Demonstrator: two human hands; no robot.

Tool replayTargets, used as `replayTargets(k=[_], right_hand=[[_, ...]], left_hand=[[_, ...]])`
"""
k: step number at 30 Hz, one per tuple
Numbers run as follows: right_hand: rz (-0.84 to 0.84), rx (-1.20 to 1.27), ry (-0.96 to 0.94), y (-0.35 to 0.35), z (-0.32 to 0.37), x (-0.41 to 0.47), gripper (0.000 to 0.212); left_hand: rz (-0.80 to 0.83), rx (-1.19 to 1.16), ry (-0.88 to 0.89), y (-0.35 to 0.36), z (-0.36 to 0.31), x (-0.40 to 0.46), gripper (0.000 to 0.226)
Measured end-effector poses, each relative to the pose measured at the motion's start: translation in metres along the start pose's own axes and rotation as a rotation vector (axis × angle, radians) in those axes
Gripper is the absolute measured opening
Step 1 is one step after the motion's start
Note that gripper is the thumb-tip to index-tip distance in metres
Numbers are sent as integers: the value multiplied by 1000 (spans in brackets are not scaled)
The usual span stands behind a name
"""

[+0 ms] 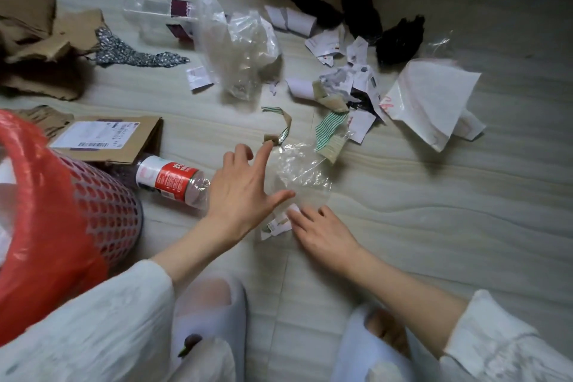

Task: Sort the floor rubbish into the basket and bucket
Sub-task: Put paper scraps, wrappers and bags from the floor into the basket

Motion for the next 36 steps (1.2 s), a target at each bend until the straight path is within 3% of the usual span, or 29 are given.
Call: replayTargets(k=[6,10,18,28,32,36], right_hand=[[7,78,49,1,1,16,30],[-7,98,25,-8,8,22,29],[177,285,129,-2,3,29,67],[175,282,194,-4,1,34,44],[138,258,175,-11,-1,36,49],[116,271,129,-6,12,27,33]], left_hand=[[53,-109,-23,13,1,15,48],[5,-239,-80,10,27,10,41],[-9,-324,-174,15,66,7,32],[-11,-310,-168,16,65,7,30],[-15,-309,-159,14,64,7,30],[-52,-292,-158,11,65,5,34]])
Point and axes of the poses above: each hand's wrist, its own x-axis towards the middle knuckle, its own y-axis out of the palm, z = x × y, the point moved 7 cm from there along x, towards the middle knuckle, and after that the axes turned 4 degrees about y, right-handed, at the moved point
